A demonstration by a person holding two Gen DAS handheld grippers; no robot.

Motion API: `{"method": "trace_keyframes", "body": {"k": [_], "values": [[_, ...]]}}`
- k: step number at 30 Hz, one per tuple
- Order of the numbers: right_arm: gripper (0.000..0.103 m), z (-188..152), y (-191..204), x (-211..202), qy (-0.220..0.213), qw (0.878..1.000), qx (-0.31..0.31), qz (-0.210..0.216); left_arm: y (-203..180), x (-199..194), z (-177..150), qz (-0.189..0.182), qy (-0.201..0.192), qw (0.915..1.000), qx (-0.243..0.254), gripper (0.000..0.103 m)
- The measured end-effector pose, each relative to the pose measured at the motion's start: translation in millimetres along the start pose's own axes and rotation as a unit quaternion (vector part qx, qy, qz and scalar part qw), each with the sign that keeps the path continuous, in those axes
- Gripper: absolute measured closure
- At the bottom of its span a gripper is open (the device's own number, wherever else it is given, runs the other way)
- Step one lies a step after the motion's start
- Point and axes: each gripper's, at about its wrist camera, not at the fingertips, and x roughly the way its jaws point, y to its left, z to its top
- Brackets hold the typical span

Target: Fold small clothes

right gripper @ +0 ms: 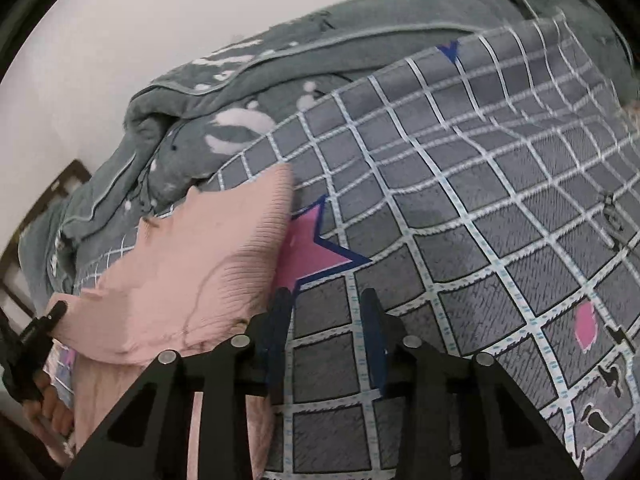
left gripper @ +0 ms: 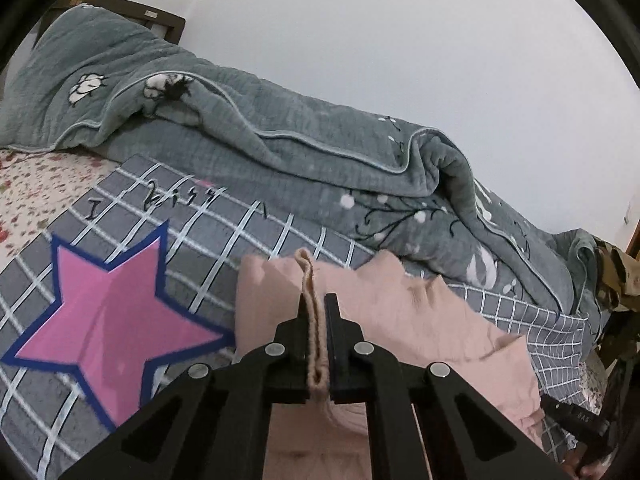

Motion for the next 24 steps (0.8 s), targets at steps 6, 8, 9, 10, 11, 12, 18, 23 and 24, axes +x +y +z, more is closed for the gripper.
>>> {"method": "trace_keyframes", "body": {"k": [6,8,9,10,11,12,18,23,24], "values": [[0.059,1.3,9.9,-3.4,-0.008,0.999,-0.027,0.027,6.1,12.8,-0.2,0.021,0.022,0.9995,-0.012,0.097],[0.052,3.6,18.7,-2.5,-0.004,0.998,-0.049,0.04,13.0,24.7,-9.4,0.031,0.071,0.9968,-0.016,0.097],[0.051,4.8,22.7,-1.8,-0.005,0.997,-0.058,0.041,16.2,28.7,-13.5,0.031,0.089,0.9954,-0.019,0.097],[0.05,5.2,26.6,-1.2,-0.007,0.997,-0.065,0.041,18.4,29.7,-15.8,0.026,0.096,0.9948,-0.023,0.096],[0.049,5.7,28.7,0.4,-0.008,0.997,-0.069,0.041,20.2,28.5,-16.5,0.022,0.095,0.9949,-0.027,0.095],[0.047,5.9,30.7,3.4,-0.005,0.997,-0.071,0.04,20.9,26.4,-16.8,0.017,0.091,0.9953,-0.029,0.093],[0.047,3.2,41.8,34.0,0.056,0.994,-0.093,0.023,11.3,22.8,-21.5,0.023,0.085,0.9961,-0.002,0.082],[0.08,-0.7,45.9,26.5,0.036,0.993,-0.107,0.031,12.4,19.2,-20.5,0.018,0.075,0.997,-0.006,0.082],[0.084,-0.8,44.8,22.8,0.026,0.994,-0.104,0.029,13.7,14.8,-20.3,0.015,0.064,0.9978,-0.009,0.082]]}}
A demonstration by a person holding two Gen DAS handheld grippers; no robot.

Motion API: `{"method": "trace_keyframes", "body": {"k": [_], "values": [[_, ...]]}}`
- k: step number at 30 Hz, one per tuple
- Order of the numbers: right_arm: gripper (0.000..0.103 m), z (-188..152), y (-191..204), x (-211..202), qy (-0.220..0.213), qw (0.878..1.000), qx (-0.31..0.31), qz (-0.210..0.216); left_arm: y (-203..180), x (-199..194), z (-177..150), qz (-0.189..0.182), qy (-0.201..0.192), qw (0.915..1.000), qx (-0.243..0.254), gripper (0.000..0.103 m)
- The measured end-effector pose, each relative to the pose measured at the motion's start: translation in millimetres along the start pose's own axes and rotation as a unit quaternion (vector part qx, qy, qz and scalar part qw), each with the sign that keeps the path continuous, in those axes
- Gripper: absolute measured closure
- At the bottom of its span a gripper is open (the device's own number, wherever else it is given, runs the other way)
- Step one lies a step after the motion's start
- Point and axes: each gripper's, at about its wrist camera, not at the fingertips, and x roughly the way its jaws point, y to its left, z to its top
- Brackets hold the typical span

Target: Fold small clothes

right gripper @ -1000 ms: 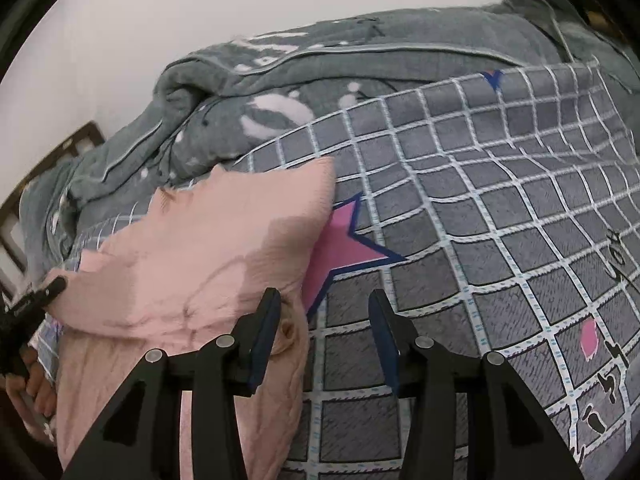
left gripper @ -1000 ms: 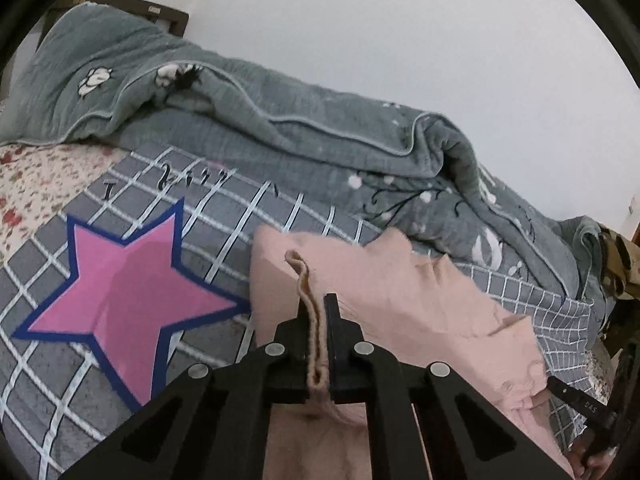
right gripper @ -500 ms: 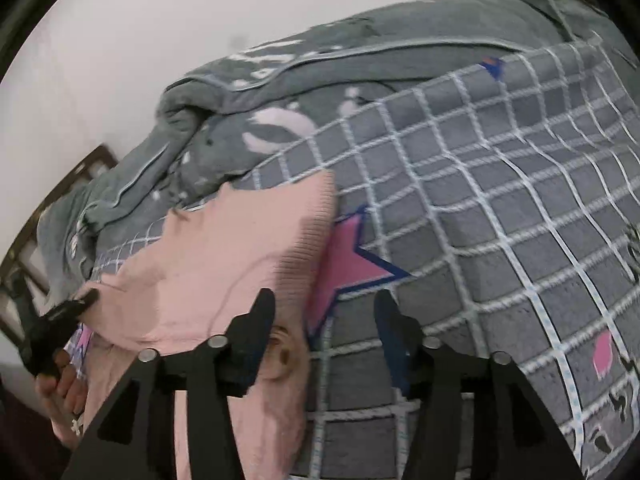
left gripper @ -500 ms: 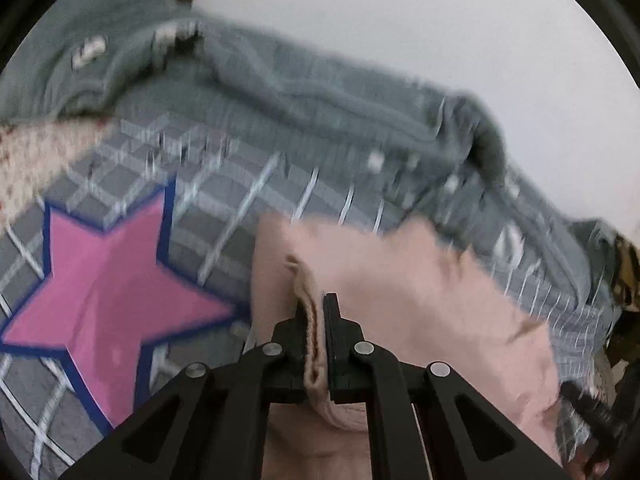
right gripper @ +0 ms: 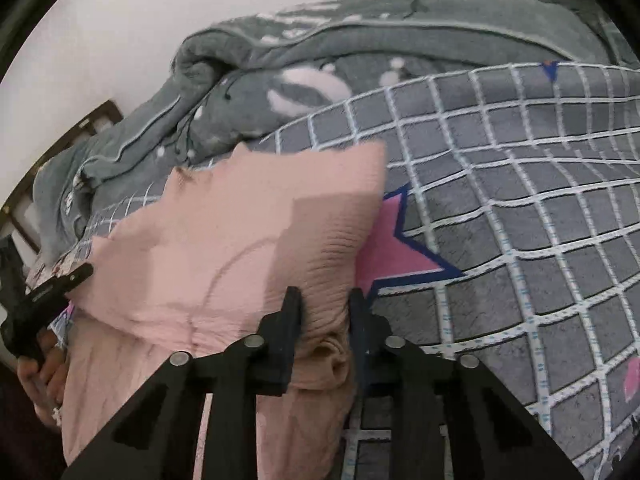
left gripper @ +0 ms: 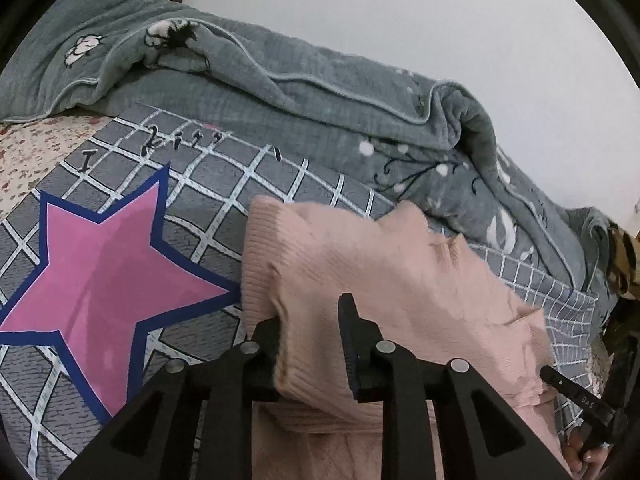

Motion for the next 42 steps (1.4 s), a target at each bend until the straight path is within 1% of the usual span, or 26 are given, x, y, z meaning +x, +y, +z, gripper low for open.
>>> {"method": "trace_keyframes", "body": {"k": [1,2,3,4,7,9,11,13,14,15,16,20,21,22,23,24,25,27,29,32,35,37,38,39,41,42], "values": [[0.09,-0.7,-1.3,-4.6,-0.011,1.0,0.004,-0.002,0.5,-2.2,-0.1,0.0,-0.008,1.0,-0.003,0.082],[0.095,-1.4,-4.7,-12.0,-0.031,0.999,0.014,-0.012,1.3,-4.3,0.0,0.0,-0.014,0.9999,-0.006,0.081],[0.099,-1.2,-8.8,-17.2,-0.047,0.998,0.027,-0.02,2.6,-5.4,-0.2,-0.001,-0.017,0.9998,-0.009,0.079],[0.103,-1.4,-13.5,-19.8,-0.053,0.998,0.039,-0.023,3.8,-3.6,-0.4,0.003,-0.012,0.9998,-0.012,0.078],[0.103,0.8,-21.3,-8.1,-0.021,0.998,0.059,-0.018,3.5,9.6,-0.4,0.02,0.02,0.9995,-0.011,0.079],[0.1,1.1,-24.0,-5.6,-0.014,0.998,0.064,-0.019,3.2,10.2,-0.8,0.022,0.022,0.9995,-0.01,0.079],[0.099,1.0,-23.8,-6.9,-0.014,0.998,0.064,-0.016,3.5,7.5,-1.3,0.018,0.018,0.9996,-0.01,0.076],[0.098,0.4,-22.4,-8.6,-0.015,0.998,0.055,-0.007,3.9,5.2,-2.7,0.008,0.02,0.9997,-0.007,0.065],[0.098,0.1,-21.9,-10.2,-0.017,0.998,0.053,-0.005,3.7,2.8,-3.6,0.005,0.018,0.9998,-0.005,0.062],[0.096,-0.2,-20.8,-11.5,-0.019,0.999,0.05,-0.004,3.2,-0.3,-4.5,0.004,0.014,0.9999,-0.003,0.055],[0.092,-1.1,-18.9,-12.0,-0.018,0.999,0.046,-0.008,2.6,-4.2,-5.8,0.005,0.009,0.9999,0.0,0.051],[0.091,-0.7,-16.2,-11.4,0.003,0.999,0.035,-0.031,2.1,-12.3,-10.9,0.006,0.01,0.9999,0.007,0.051],[0.086,-0.5,-17.6,-15.1,0.002,0.999,0.038,-0.032,2.1,-15.3,-12.9,0.007,0.012,0.9999,0.01,0.051],[0.077,-1.1,-19.5,-20.8,-0.004,0.999,0.041,-0.033,2.2,-17.8,-14.3,0.006,0.012,0.9998,0.012,0.051],[0.072,-2.0,-20.5,-25.9,-0.01,0.998,0.043,-0.034,2.1,-22.1,-16.2,0.008,0.01,0.9998,0.015,0.051],[0.06,-3.9,-22.0,-33.6,-0.018,0.998,0.044,-0.033,2.1,-25.1,-17.3,0.01,0.008,0.9998,0.018,0.051],[0.052,-5.4,-22.6,-39.4,-0.023,0.998,0.044,-0.029,2.0,-30.0,-19.2,0.011,0.004,0.9997,0.021,0.051],[0.048,-10.7,-20.8,-55.2,-0.032,0.998,0.035,-0.032,1.8,-39.7,-23.3,0.015,-0.004,0.9995,0.027,0.051],[0.048,-16.4,-15.7,-69.3,-0.038,0.998,0.017,-0.039,1.3,-49.5,-28.3,0.017,-0.01,0.9992,0.035,0.051],[0.048,-27.7,-3.3,-97.9,-0.072,0.996,-0.017,-0.049,-2.5,-66.2,-35.3,0.021,-0.022,0.9984,0.047,0.051],[0.048,-36.4,12.3,-124.5,-0.096,0.993,-0.049,-0.038,-6.3,-84.2,-42.4,0.022,-0.031,0.9979,0.052,0.051],[0.048,-46.5,18.8,-141.9,-0.119,0.99,-0.052,-0.06,-6.6,-98.0,-51.9,0.017,-0.029,0.9982,0.05,0.051],[0.048,-55.1,20.6,-152.4,-0.138,0.987,-0.05,-0.068,-5.7,-104.2,-57.7,0.01,-0.028,0.9984,0.049,0.051],[0.048,-60.9,21.6,-159.0,-0.143,0.986,-0.052,-0.067,-3.7,-112.0,-65.1,0.001,-0.024,0.9986,0.048,0.051],[0.05,-72.7,25.3,-170.5,-0.135,0.986,-0.066,-0.068,1.0,-130.6,-85.1,-0.012,-0.014,0.9984,0.053,0.051],[0.051,-78.9,27.2,-176.4,-0.13,0.986,-0.072,-0.072,2.2,-139.6,-95.0,-0.01,-0.013,0.998,0.061,0.051]]}}
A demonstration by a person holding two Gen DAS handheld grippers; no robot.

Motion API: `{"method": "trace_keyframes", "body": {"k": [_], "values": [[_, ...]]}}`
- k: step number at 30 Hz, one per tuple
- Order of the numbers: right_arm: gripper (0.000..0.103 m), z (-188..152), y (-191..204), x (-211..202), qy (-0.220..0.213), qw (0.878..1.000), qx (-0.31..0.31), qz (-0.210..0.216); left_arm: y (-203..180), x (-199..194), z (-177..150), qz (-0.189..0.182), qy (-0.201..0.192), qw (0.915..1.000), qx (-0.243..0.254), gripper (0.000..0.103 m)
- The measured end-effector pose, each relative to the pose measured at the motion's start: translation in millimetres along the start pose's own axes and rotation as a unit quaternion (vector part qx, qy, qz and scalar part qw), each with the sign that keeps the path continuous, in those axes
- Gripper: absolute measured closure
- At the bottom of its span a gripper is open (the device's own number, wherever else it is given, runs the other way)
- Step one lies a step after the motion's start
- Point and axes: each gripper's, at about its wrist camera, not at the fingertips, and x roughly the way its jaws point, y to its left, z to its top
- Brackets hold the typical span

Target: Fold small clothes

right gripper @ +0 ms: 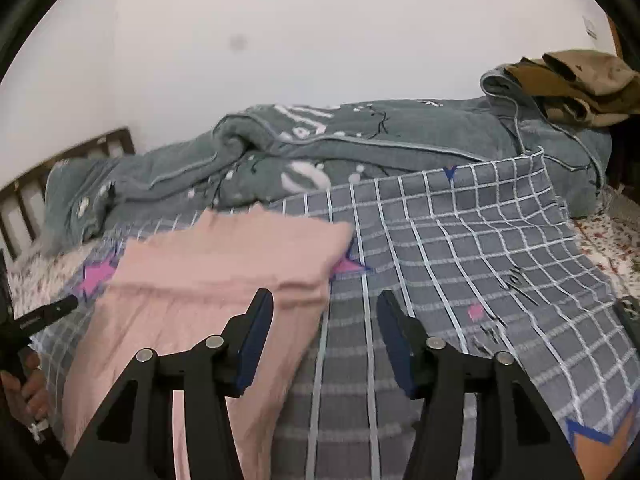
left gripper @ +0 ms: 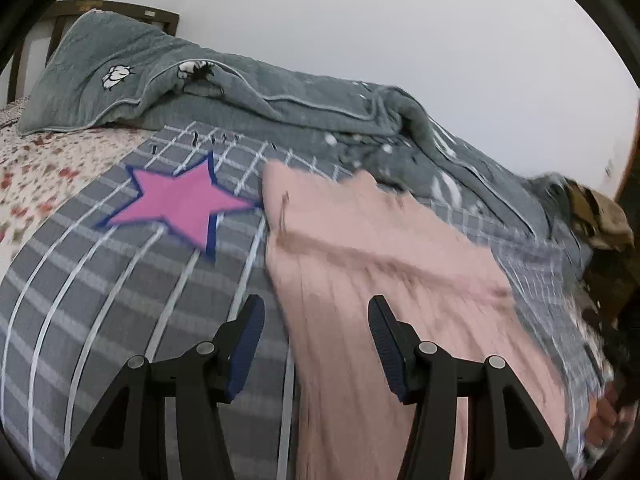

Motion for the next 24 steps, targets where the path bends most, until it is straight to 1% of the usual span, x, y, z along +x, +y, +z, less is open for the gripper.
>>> {"method": "trace_keyframes", "body": {"k": [3,5,8,11,12,14,17,21,24], "values": [[0.051,-13.7,5.1,-18.3,0.013,1.0,-0.018,0.013,-0.6,-24.7,-26.1,0.022,-0.007,0.9993,0.028,0.051],[0.051,-27.7,7.2,-30.5,0.034,0.999,-0.025,0.03,0.4,-39.1,-40.0,0.028,-0.004,0.9989,0.038,0.051],[0.051,-54.5,12.1,-39.9,0.065,0.996,-0.021,0.058,10.0,-52.6,-55.4,0.014,0.013,0.9996,0.022,0.051],[0.051,-81.8,21.5,-44.6,0.088,0.993,-0.025,0.075,22.3,-55.3,-70.0,-0.013,0.048,0.9987,-0.015,0.051],[0.051,-90.3,24.9,-46.6,0.091,0.992,-0.029,0.078,26.4,-55.6,-76.0,-0.028,0.063,0.9972,-0.028,0.051],[0.051,-104.6,28.6,-46.8,0.095,0.992,-0.028,0.082,27.5,-58.8,-84.4,-0.04,0.071,0.9961,-0.036,0.051],[0.053,-118.3,29.9,-45.6,0.101,0.992,-0.02,0.077,24.3,-60.7,-92.0,-0.037,0.076,0.9961,-0.028,0.051],[0.056,-130.7,25.5,-45.4,0.105,0.992,-0.004,0.069,14.1,-54.4,-97.6,-0.042,0.092,0.9948,-0.01,0.051],[0.059,-135.2,28.0,-42.6,0.112,0.992,-0.013,0.062,8.1,-46.2,-102.6,-0.03,0.113,0.9932,-0.002,0.053]]}}
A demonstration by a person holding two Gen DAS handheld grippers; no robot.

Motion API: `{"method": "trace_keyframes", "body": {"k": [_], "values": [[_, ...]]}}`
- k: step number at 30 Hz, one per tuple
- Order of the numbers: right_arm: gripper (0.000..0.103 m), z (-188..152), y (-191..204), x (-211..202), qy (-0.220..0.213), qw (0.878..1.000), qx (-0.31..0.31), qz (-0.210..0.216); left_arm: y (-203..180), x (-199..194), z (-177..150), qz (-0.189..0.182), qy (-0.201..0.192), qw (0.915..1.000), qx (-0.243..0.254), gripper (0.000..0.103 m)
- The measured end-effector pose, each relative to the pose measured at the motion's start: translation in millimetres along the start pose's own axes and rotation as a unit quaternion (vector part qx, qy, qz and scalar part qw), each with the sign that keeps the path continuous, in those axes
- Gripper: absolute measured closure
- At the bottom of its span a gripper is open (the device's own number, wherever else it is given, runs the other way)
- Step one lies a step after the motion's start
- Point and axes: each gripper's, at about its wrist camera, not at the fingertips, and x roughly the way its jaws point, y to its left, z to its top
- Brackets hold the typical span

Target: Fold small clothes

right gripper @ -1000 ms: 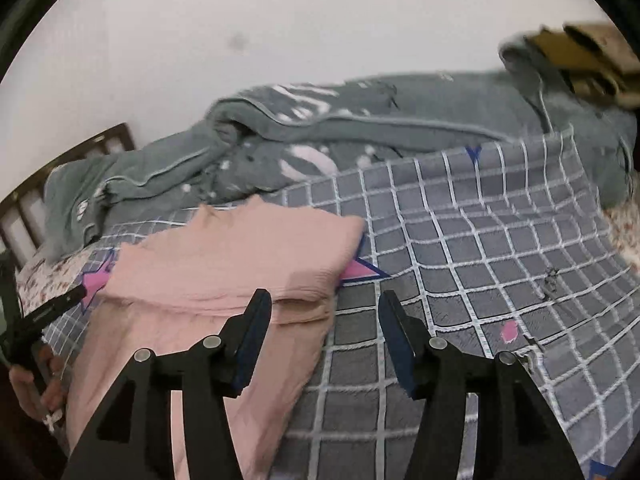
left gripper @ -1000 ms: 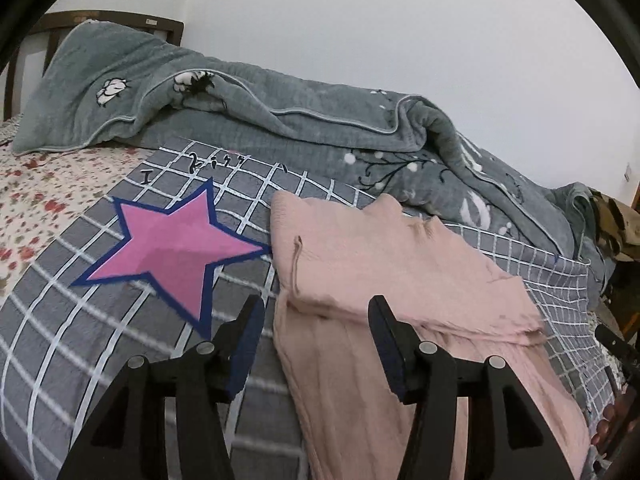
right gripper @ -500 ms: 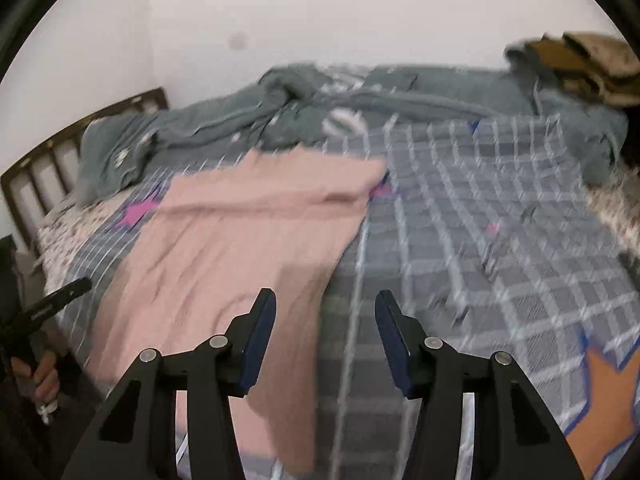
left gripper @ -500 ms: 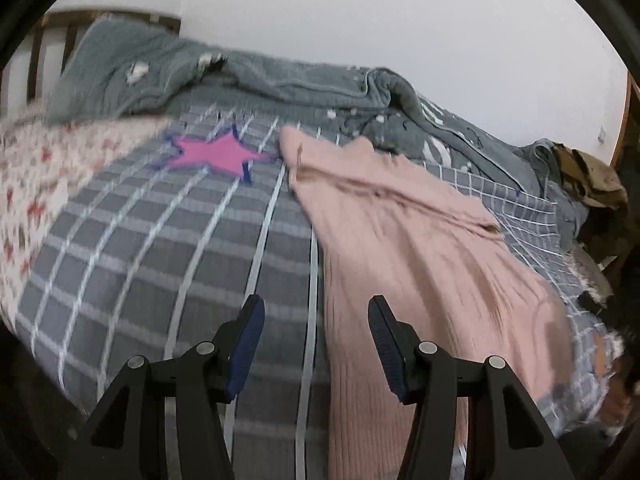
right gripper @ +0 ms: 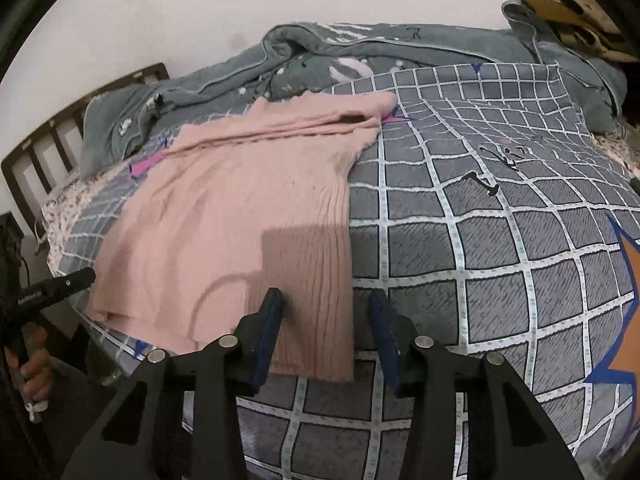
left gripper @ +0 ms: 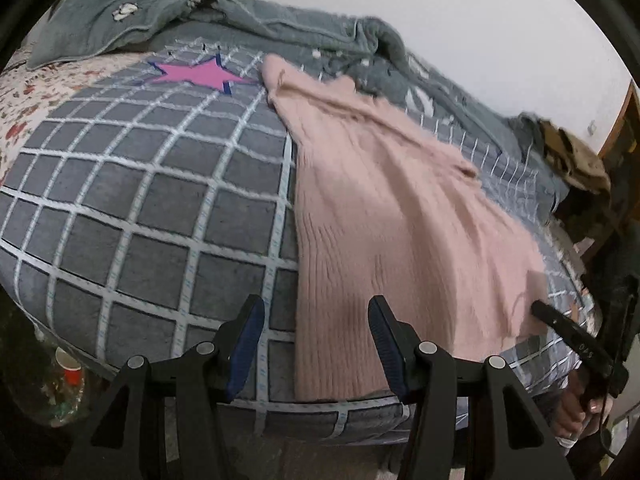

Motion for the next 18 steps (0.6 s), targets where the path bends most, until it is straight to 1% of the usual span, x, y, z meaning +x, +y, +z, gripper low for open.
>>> {"method": "trace_keyframes", "body": {"k": [2,3,4,5,6,7,8,9,11,12,14,15,16,17,18], "values": [[0.059,-1.1,1.7,1.6,-0.002,1.0,-0.005,-0.002,-6.1,1.2,-0.2,0.015,-0.006,0.9999,0.007,0.059],[0.059,-1.7,2.2,3.0,-0.001,1.0,-0.005,0.0,-7.8,2.1,-0.3,0.017,-0.006,0.9998,0.01,0.065],[0.059,-2.3,2.4,4.9,-0.001,1.0,-0.001,0.002,-10.1,3.6,-1.0,0.018,-0.003,0.9997,0.013,0.08],[0.059,-3.0,2.9,7.1,0.0,1.0,0.003,0.003,-11.1,5.0,-1.0,0.019,0.0,0.9997,0.015,0.089],[0.062,-3.2,4.1,8.2,-0.002,1.0,0.002,0.002,-11.5,6.1,-1.3,0.019,0.003,0.9997,0.017,0.095],[0.078,-3.2,5.7,8.2,-0.005,1.0,-0.002,0.002,-11.6,4.2,-1.0,0.018,-0.003,0.9997,0.017,0.096],[0.092,-2.5,7.4,8.4,-0.004,1.0,-0.005,0.013,-10.4,0.8,-0.1,0.013,-0.01,0.9998,0.015,0.096],[0.096,-1.6,7.6,7.6,-0.001,1.0,-0.004,0.031,-7.9,-5.2,1.5,0.005,-0.022,0.9997,0.011,0.096],[0.096,-0.1,3.2,-4.9,-0.023,0.998,0.006,0.05,4.0,-27.4,3.6,-0.003,-0.065,0.9979,-0.006,0.096],[0.098,0.1,-1.4,-14.6,-0.037,0.997,0.016,0.066,11.7,-35.0,3.6,-0.006,-0.076,0.9969,-0.019,0.096],[0.098,-0.7,-11.6,-37.0,-0.072,0.992,0.038,0.094,26.1,-41.3,1.8,-0.012,-0.08,0.9957,-0.044,0.096],[0.098,-1.3,-14.2,-41.6,-0.076,0.991,0.042,0.102,32.1,-41.9,0.8,-0.022,-0.076,0.9954,-0.055,0.096],[0.098,-2.6,-14.4,-42.6,-0.073,0.991,0.044,0.102,35.4,-41.5,-0.2,-0.03,-0.07,0.9953,-0.06,0.096],[0.098,-5.1,-14.0,-40.0,-0.065,0.992,0.043,0.096,35.5,-41.6,-1.0,-0.03,-0.068,0.9956,-0.057,0.096],[0.098,-8.2,-12.7,-34.8,-0.052,0.994,0.041,0.087,33.8,-42.0,-2.1,-0.021,-0.068,0.9963,-0.048,0.097]]}}
